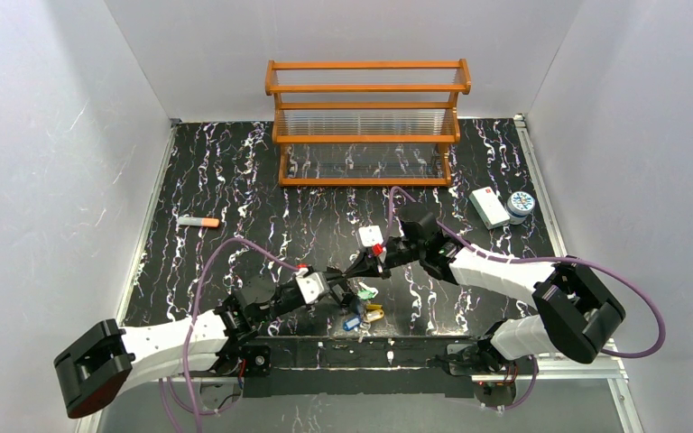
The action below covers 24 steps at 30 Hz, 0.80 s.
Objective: Put the keys on the keyring
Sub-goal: Adjust the key on the keyring.
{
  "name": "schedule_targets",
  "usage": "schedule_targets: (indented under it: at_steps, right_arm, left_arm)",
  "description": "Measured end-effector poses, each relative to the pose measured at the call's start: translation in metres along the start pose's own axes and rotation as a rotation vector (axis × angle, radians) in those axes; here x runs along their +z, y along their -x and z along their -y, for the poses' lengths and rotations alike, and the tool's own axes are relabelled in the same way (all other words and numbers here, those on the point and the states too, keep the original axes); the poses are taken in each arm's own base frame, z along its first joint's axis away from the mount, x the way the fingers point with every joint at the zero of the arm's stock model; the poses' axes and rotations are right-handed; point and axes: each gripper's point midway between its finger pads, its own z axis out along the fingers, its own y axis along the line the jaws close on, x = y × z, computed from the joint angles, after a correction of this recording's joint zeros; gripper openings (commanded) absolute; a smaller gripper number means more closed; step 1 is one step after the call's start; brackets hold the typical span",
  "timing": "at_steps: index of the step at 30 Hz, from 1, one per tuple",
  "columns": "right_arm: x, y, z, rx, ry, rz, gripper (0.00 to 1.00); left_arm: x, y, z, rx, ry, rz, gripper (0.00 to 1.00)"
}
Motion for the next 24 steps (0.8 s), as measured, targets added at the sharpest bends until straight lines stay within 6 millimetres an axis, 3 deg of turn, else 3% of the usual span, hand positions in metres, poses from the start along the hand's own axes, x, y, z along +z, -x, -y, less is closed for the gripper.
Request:
schedule_targets:
  at_steps: [9,24]
  right_arm:
    - [0.0,0.0,-0.003,-0.012,0.019,0.005,0.01]
    - [0.0,-0.003,-0.004,-0.021,0.022,-0.005,0.01]
  left_arm:
    - [0.002,-0.013,0.009,-0.006,-0.046,-0.042,0.08]
    - [0.005,-0.012,0.009,-0.007,-0.046,-0.038,0.16]
